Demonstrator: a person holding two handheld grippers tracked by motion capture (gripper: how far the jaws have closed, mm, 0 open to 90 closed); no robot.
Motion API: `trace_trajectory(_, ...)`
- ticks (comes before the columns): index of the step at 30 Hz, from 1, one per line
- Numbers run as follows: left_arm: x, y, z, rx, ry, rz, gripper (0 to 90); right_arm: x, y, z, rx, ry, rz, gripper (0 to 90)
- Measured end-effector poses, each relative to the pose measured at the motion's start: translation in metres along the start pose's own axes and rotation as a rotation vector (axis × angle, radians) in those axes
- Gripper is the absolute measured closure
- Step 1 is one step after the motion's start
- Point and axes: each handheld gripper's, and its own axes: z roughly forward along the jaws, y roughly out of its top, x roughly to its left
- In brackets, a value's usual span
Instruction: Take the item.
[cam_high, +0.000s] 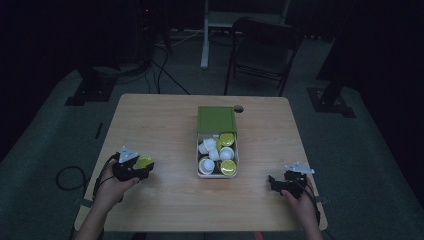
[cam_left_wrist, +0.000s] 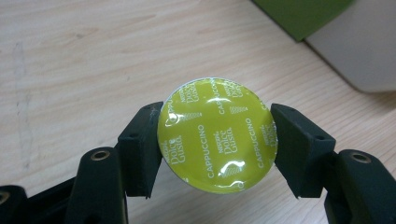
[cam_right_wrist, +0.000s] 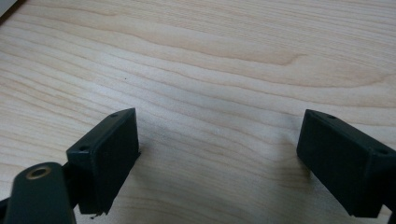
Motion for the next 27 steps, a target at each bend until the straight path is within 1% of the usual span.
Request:
trace_trajectory(2, 0.002, -0.004, 0.001, 0.005, 0.007, -0.008, 38.7, 0.0, 0.0, 0.0, 0.0, 0.0, 0.0, 12.4)
trace_trajectory(7, 0.008, -0.011, 0.001, 0.026, 0.021, -0.009, 38.7, 0.0, 0.0, 0.0, 0.0, 0.0, 0.0, 12.4)
trace_trajectory(10, 0.009, -0.013, 0.001, 0.028, 0.024, -0.014, 38.7, 0.0, 0.0, 0.0, 0.0, 0.0, 0.0, 12.4)
trace_trajectory(11, 0.011, -0.016, 0.002, 0.03, 0.037, -0.017, 38.7, 0.0, 0.0, 0.0, 0.0, 0.0, 0.0, 12.4)
trace_trajectory(12, 0.011, -0.017, 0.002, 0.033, 0.047, -0.01, 38.7, 0.0, 0.0, 0.0, 0.0, 0.0, 0.0, 12.4)
trace_trajectory(14, 0.013, -0.018, 0.004, 0.03, 0.048, -0.023, 38.7, 0.0, 0.0, 0.0, 0.0, 0.0, 0.0, 12.4)
trace_trajectory(18, 0.015, -0.021, 0.006, 0.033, 0.054, -0.031, 38.7, 0.0, 0.0, 0.0, 0.0, 0.0, 0.0, 12.4)
trace_trajectory(21, 0.018, -0.024, 0.008, 0.04, 0.074, -0.032, 38.7, 0.0, 0.0, 0.0, 0.0, 0.0, 0.0, 12.4)
trace_trajectory(23, 0.02, -0.026, 0.01, 0.04, 0.076, -0.044, 38.6, 0.0, 0.0, 0.0, 0.0, 0.0, 0.001, 12.3)
trace_trajectory(27, 0.022, -0.028, 0.011, 0.047, 0.094, -0.043, 38.7, 0.0, 0.0, 0.0, 0.0, 0.0, 0.001, 12.4)
